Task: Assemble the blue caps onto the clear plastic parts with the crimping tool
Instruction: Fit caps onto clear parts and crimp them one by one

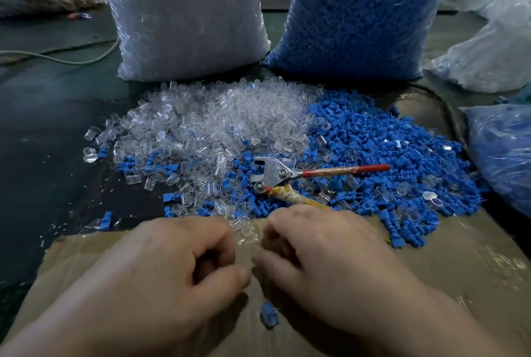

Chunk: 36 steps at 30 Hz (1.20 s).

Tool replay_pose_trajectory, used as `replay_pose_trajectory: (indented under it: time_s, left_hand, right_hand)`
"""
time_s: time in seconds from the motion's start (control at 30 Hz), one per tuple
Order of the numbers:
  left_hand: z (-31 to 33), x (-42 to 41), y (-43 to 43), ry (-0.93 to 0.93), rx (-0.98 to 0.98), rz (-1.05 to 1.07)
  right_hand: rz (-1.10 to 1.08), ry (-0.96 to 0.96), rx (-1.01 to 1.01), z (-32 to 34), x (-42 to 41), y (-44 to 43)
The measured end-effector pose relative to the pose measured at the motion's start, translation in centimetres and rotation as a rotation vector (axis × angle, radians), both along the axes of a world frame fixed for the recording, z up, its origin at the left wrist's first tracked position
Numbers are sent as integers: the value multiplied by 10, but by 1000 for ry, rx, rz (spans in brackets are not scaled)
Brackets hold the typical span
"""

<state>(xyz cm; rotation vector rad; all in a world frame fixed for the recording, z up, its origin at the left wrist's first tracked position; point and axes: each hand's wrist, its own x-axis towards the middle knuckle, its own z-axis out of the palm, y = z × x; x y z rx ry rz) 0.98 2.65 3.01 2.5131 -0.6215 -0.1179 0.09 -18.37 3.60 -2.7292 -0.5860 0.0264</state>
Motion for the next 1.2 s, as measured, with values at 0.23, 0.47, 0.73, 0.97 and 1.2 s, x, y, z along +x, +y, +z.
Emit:
replay_pose_trajectory:
  time_s: [0.23, 0.47, 0.73, 0.97, 1.2]
  left_hand:
    - [-13, 12, 0, -196, 173, 282]
    - [-15, 9, -15, -122, 210, 312]
    - [-22, 8, -11, -163, 209, 268]
    - [-20, 6, -13, -126, 187, 254]
    - [-17, 4, -14, -103, 162, 244]
  right_hand:
    - [14, -68, -14, -10, 7, 8]
    - [71, -71, 28, -8, 5, 13]
    - [217, -14, -49, -6, 1, 15]
    - [274, 63, -79, 1, 0, 7]
    - [71, -43, -2, -9, 5, 11]
